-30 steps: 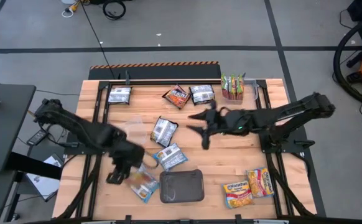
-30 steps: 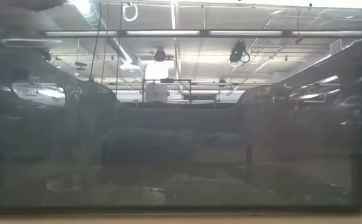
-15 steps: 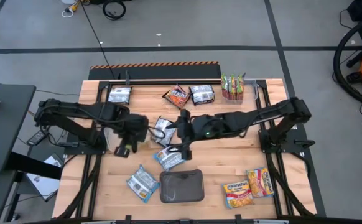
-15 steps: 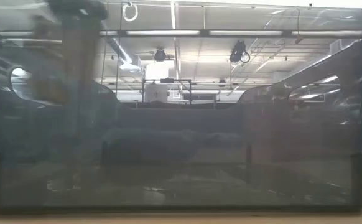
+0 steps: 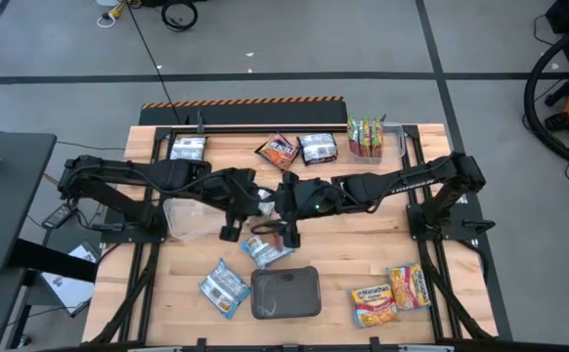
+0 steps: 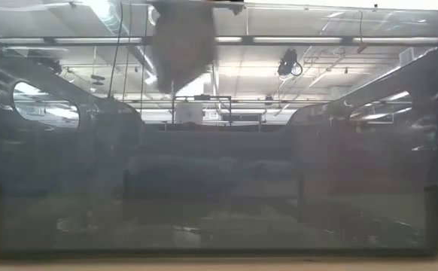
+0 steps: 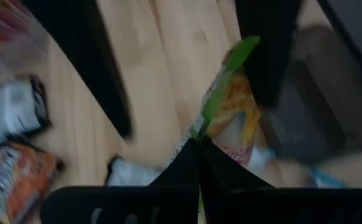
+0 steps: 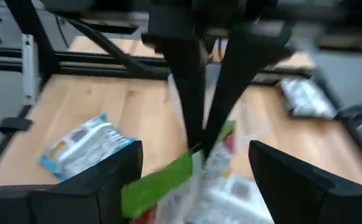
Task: Sort Maruchan noodles
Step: Put the green noodle pack into the top transparent bin
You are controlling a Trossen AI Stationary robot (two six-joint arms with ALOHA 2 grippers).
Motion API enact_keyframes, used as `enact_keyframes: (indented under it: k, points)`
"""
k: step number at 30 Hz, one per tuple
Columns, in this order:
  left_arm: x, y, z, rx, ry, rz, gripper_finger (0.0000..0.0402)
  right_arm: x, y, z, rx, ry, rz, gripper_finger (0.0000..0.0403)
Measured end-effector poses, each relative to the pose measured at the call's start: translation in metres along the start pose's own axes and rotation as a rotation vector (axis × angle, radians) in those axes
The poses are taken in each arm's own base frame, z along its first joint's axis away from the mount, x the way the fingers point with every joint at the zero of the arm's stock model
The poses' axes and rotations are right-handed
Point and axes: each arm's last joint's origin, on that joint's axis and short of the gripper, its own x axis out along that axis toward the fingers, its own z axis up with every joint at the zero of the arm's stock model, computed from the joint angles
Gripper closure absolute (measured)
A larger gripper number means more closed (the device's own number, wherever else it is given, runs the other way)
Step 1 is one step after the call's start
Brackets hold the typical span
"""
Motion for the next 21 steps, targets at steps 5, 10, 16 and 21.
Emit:
enact_keyframes:
  k: [5, 10, 16, 21]
  points:
    - [0.0039, 0.0016, 0.0085, -0.020, -0.077, 0.021, 0.0402, 0.0004, -0.0048, -0.0089, 0.115, 0.092, -0.012, 0.0115]
    - [0.0034, 0.0018, 0.0094, -0.055, -0.088, 0.019, 0.0401, 0.0008, -0.0094, -0.0110, 0.193, 0.108, -0.063, 0.0145]
    - [0.0032, 0.0022, 0.0099, -0.097, -0.101, -0.032, 0.0401, 0.0007, -0.0095, -0.0110, 0.195, 0.109, -0.056, 0.0217]
    - [0.0011, 0.0024, 0.0109, -0.088, -0.104, -0.034, 0.0400, 0.0007, -0.0094, -0.0110, 0.192, 0.111, -0.047, 0.0290]
